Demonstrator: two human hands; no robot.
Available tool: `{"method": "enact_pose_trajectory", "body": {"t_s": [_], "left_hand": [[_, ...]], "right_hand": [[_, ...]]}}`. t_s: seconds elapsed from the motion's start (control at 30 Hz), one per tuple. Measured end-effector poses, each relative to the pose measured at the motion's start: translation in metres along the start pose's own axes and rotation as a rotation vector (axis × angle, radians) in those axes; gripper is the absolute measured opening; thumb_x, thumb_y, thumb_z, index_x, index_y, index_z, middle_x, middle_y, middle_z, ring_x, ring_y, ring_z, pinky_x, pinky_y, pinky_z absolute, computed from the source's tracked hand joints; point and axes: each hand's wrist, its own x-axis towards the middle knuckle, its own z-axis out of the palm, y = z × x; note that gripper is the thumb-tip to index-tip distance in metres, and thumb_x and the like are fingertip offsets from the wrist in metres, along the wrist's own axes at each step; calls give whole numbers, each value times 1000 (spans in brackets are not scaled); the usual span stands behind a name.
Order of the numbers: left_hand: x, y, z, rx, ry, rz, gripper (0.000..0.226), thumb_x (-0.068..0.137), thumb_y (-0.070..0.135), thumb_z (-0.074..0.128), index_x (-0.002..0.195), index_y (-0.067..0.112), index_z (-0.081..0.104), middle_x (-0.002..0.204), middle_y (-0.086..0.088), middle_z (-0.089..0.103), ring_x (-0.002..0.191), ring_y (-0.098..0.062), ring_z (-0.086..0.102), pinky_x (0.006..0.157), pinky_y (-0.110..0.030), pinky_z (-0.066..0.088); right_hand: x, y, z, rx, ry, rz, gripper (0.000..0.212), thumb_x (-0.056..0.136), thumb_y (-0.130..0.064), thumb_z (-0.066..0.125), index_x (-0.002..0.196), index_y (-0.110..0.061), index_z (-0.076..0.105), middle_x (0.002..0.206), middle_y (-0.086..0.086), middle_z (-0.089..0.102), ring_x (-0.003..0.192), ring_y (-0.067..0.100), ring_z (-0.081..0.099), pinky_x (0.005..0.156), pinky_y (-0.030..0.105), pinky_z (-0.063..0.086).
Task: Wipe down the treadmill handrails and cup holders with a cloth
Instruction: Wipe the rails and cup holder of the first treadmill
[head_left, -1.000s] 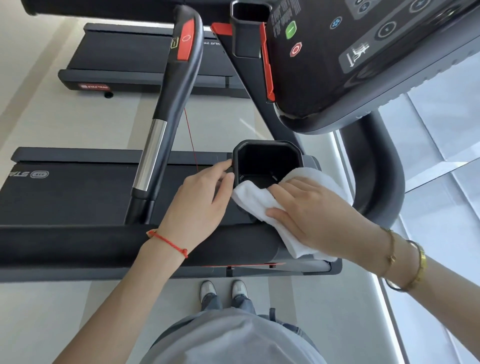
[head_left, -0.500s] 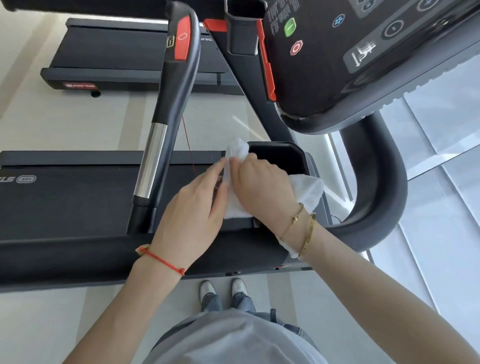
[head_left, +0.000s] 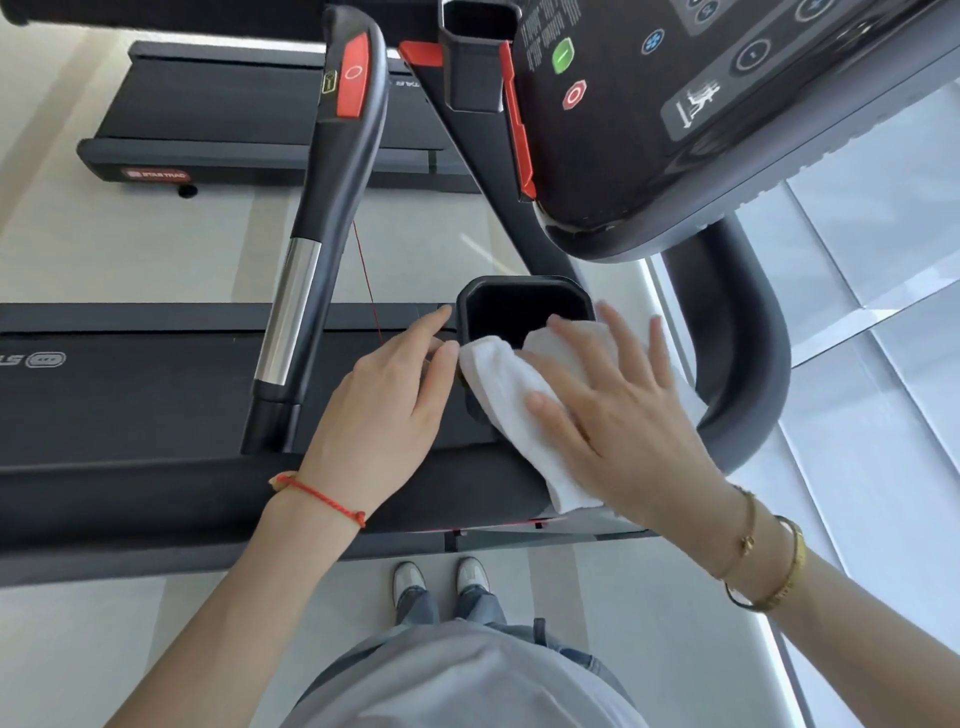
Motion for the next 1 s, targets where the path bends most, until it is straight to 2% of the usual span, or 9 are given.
{"method": "enact_pose_trajectory", "body": {"t_s": [0.07,0.23,0.4,0.5,0.6,0.7,0.83,0.9,1.0], "left_hand": [[2,4,3,5,11,6,43,103,37,36,144,27,43,102,19,60,96,-15,62,87,-40,51],[9,9,9,34,13,-1,46,102,40,37,146,26,41,113,9,65,100,-14,63,89,-38,52],[16,9,12,62,8,-32,49,102,40,38,148,24,37,116,5,64,104,-17,61,90,-39,51],[16,11,13,76,-1,-40,51,101,39,40,150,25,33,113,4,63,102,-17,61,87,-41,52],[12,10,15,79,1,-42,53,101,39,41,151,28,29,115,2,65,100,-21,63,86,-44,52],[12,9,15,83,21,-39,53,101,39,42,151,30,29,113,2,65,83,-19,63,77,-41,54],[13,9,16,85,18,-26,55,100,38,43,152,27,28,119,1,64,96,-21,64,79,-39,54],[14,8,17,88,14,-33,56,100,39,43,152,26,27,120,1,64,102,-23,63,82,-40,53],[15,7,17,88,4,-40,57,100,41,42,153,25,26,115,1,65,100,-22,63,81,-37,52]], "right_hand": [[-7,-3,4,64,79,143,51,100,-55,26,147,-38,35,159,5,21,147,42,10,116,59,19],[-9,-4,7,155,126,258,63,94,-60,31,151,-36,19,149,9,30,111,34,52,90,44,44],[19,18,6,431,127,210,61,97,-50,38,150,-23,22,135,9,39,118,30,46,95,41,42],[49,33,4,595,88,194,54,101,-40,42,148,-20,24,137,11,39,120,30,47,93,31,37],[50,39,14,579,48,177,63,100,-43,43,150,-16,17,140,12,36,116,30,51,82,22,31],[37,44,21,613,-26,206,72,98,-45,45,152,-16,9,148,11,32,100,21,50,70,20,32],[62,46,14,581,64,91,61,100,-26,50,150,-12,19,144,14,35,92,26,53,68,19,29],[72,45,9,511,99,-21,58,99,-20,51,150,-12,23,145,12,36,110,31,54,76,22,34],[68,53,8,457,118,-186,58,100,-18,49,153,-11,25,155,6,30,138,25,38,108,28,35]]}}
